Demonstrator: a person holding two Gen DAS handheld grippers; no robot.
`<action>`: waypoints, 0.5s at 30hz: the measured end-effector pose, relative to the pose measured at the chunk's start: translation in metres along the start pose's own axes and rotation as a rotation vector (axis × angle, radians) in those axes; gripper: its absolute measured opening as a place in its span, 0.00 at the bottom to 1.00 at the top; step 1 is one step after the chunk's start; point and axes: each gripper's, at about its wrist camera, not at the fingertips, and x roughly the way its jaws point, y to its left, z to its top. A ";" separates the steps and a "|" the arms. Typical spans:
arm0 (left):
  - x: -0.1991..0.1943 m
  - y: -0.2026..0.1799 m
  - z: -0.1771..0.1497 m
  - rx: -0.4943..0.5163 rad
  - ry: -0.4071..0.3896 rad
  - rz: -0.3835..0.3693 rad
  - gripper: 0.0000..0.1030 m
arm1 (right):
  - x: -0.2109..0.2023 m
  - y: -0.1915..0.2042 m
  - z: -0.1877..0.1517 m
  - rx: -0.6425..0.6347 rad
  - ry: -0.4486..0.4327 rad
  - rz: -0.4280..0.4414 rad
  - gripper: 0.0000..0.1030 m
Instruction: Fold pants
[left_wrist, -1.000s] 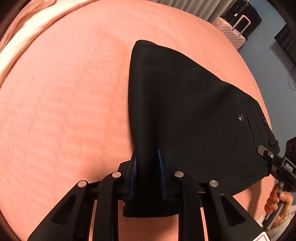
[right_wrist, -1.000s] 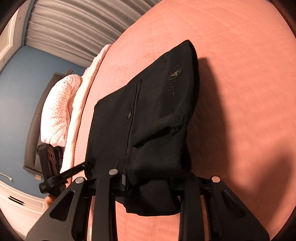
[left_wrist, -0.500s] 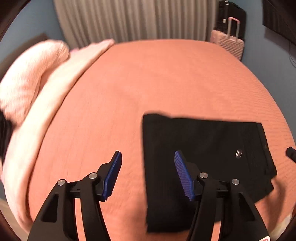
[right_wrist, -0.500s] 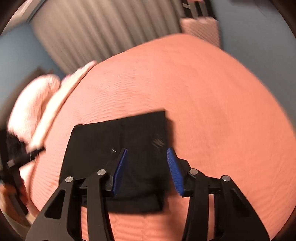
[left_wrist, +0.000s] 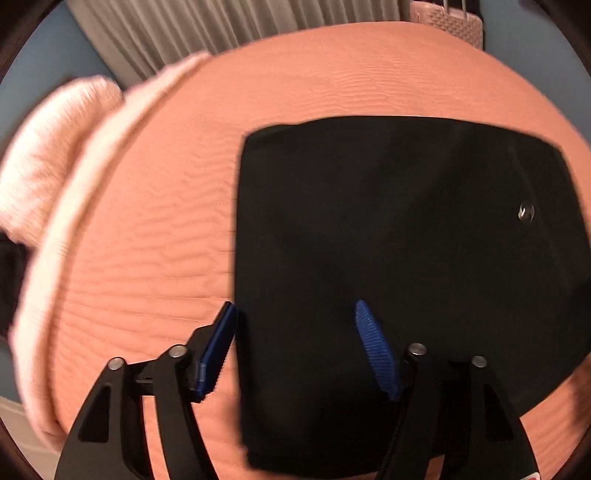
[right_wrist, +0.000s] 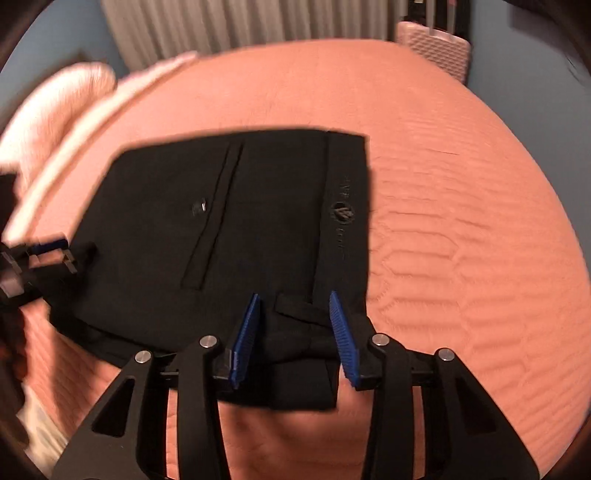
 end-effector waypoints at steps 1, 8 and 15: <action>-0.008 0.002 -0.001 0.004 -0.003 0.003 0.62 | -0.011 0.003 0.002 0.012 -0.036 0.019 0.38; -0.008 0.005 -0.023 -0.016 0.001 -0.049 0.79 | 0.004 -0.010 -0.029 -0.017 0.079 0.016 0.37; -0.026 0.033 0.070 -0.100 -0.111 -0.120 0.77 | -0.026 0.026 0.074 -0.025 -0.117 0.175 0.37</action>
